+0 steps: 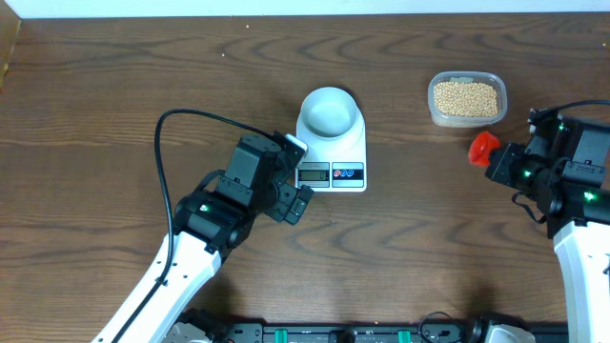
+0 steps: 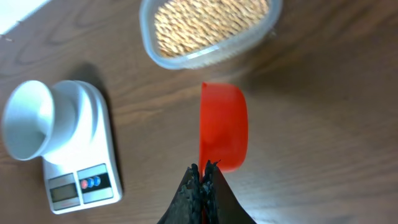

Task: Scoop item into bowl and weigh 50g on scale

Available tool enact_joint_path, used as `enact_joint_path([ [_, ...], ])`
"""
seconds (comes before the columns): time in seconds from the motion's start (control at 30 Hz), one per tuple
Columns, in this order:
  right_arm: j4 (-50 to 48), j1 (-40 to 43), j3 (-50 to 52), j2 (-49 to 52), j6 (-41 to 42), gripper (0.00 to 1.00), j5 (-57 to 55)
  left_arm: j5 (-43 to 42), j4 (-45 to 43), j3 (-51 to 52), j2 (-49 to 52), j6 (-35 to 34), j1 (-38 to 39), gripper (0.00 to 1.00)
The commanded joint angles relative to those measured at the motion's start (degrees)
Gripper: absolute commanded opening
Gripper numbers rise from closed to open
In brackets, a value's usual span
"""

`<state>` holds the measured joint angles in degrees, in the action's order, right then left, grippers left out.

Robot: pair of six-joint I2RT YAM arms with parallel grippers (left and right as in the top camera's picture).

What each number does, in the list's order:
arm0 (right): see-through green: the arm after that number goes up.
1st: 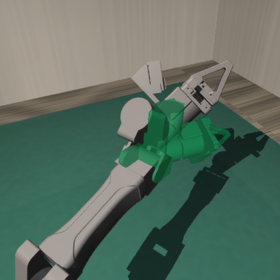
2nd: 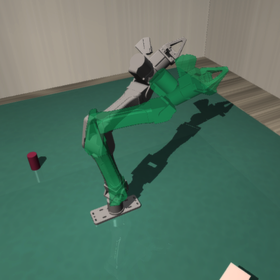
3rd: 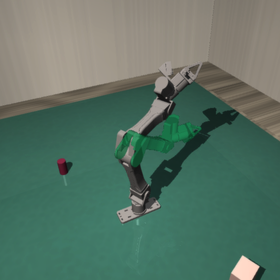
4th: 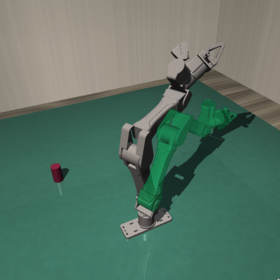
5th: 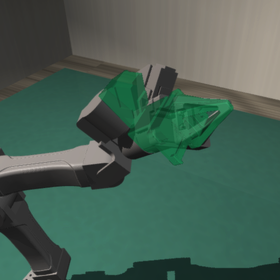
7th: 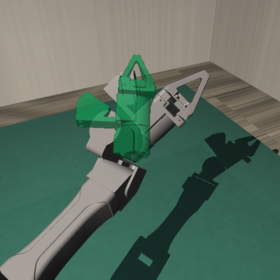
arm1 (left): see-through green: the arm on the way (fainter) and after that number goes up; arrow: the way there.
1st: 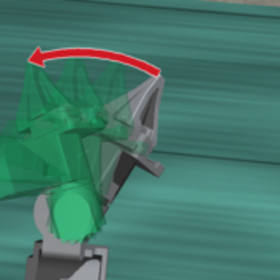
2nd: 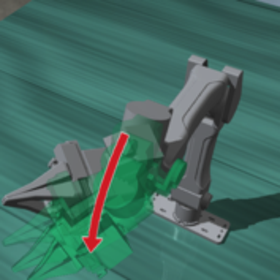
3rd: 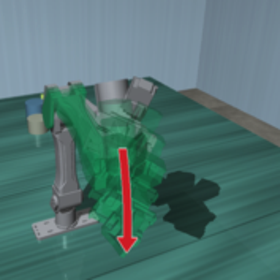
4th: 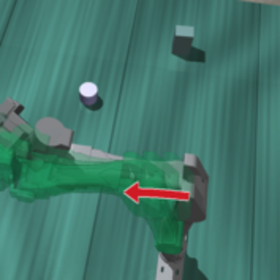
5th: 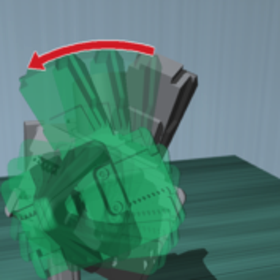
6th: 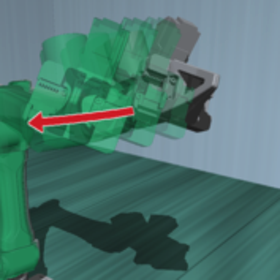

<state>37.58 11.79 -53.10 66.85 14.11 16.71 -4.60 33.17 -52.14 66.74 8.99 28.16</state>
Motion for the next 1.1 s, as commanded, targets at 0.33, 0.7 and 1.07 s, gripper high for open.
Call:
enact_joint_path([
  [0.33,11.6,0.2,-25.2,12.4,-5.3,0.01,-0.3,-0.5,0.0,-1.8,-0.5,-0.3,-0.2,0.98],
  [0.7,14.3,0.2,-40.4,30.4,-8.6,0.01,-2.7,-0.5,0.0,-1.8,-0.5,-0.3,-0.2,0.98],
  [1.07,12.9,0.2,-40.2,37.6,-13.1,0.01,-6.3,-0.5,0.0,-1.8,-0.5,-0.3,-0.2,0.98],
])
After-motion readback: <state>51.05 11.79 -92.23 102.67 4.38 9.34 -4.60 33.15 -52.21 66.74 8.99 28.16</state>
